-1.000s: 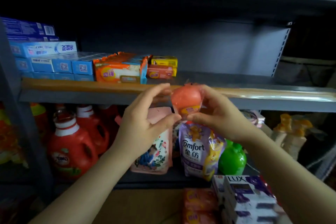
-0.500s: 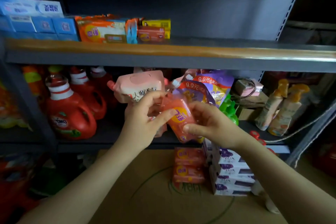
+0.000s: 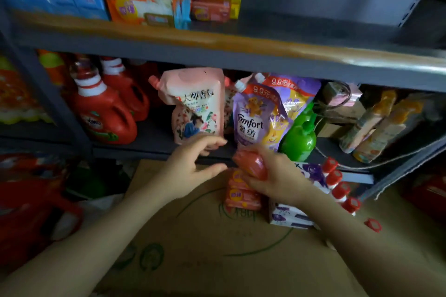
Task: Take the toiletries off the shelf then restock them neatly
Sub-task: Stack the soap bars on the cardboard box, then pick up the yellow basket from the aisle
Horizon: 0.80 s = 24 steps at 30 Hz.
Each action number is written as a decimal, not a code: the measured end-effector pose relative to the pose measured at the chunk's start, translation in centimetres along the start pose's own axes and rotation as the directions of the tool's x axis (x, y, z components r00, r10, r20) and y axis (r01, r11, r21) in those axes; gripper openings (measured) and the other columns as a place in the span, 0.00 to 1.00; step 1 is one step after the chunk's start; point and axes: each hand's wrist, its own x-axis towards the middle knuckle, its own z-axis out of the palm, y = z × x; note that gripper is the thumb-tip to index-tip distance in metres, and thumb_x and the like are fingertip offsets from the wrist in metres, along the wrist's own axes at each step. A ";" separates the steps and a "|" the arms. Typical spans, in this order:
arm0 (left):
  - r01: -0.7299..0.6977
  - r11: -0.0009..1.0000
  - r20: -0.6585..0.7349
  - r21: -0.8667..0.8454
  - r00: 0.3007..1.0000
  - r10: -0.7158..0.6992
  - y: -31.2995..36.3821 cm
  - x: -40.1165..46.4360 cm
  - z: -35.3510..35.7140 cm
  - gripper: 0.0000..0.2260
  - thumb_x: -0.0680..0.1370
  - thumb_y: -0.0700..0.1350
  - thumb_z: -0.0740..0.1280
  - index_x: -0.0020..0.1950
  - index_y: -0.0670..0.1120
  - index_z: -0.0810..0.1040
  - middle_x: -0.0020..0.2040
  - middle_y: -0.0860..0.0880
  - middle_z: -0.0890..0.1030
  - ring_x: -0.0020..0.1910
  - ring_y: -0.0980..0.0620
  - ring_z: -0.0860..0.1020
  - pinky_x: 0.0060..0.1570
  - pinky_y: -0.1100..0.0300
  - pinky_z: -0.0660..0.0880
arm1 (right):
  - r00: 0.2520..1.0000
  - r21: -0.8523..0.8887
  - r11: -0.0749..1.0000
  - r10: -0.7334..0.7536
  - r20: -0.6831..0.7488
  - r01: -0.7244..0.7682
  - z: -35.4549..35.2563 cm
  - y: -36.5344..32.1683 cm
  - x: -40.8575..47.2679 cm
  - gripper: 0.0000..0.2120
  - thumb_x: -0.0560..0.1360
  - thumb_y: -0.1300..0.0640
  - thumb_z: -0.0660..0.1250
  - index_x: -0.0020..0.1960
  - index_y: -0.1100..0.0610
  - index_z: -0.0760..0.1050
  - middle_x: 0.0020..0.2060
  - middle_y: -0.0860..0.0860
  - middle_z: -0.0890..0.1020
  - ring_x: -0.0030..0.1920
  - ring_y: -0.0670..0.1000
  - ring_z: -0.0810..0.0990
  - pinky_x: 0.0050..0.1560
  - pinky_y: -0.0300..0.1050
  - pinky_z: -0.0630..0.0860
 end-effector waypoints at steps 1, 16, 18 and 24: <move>0.089 0.996 -0.016 0.005 0.996 -0.089 0.4 -0.1 -1.1 0.12 0.72 0.50 0.68 0.55 0.57 0.74 0.54 0.57 0.77 0.52 0.61 0.76 0.50 0.70 0.72 | 0.998 -0.002 0.999 0.052 0.031 -0.052 -0.7 -0.4 0.0 0.23 0.67 0.50 0.73 0.60 0.54 0.73 0.46 0.49 0.81 0.47 0.51 0.80 0.43 0.36 0.70; 0.748 0.572 0.096 0.336 0.577 -0.811 18.7 -12.9 -21.7 0.09 0.80 0.47 0.61 0.57 0.47 0.76 0.52 0.51 0.79 0.49 0.55 0.77 0.44 0.68 0.71 | 0.714 -0.269 0.935 0.351 0.606 -0.231 -8.7 -20.1 4.0 0.10 0.70 0.53 0.71 0.47 0.53 0.72 0.44 0.49 0.75 0.46 0.50 0.74 0.42 0.41 0.65; 0.802 0.498 -0.020 0.329 0.533 -0.846 19.9 -16.7 -23.1 0.09 0.79 0.46 0.62 0.56 0.45 0.77 0.52 0.49 0.81 0.48 0.53 0.78 0.43 0.67 0.70 | 0.721 -0.219 0.964 0.259 0.643 -0.150 -8.1 -22.5 4.7 0.13 0.70 0.54 0.72 0.51 0.49 0.72 0.47 0.45 0.74 0.48 0.47 0.73 0.45 0.38 0.65; 0.992 0.057 -0.407 0.116 0.100 -0.908 23.0 -30.4 -23.5 0.08 0.78 0.42 0.61 0.50 0.40 0.77 0.48 0.39 0.81 0.47 0.43 0.79 0.43 0.55 0.71 | 0.646 -0.050 0.999 0.038 0.763 -0.001 -0.8 -29.9 7.0 0.06 0.72 0.61 0.71 0.48 0.58 0.77 0.45 0.51 0.76 0.49 0.51 0.74 0.52 0.42 0.71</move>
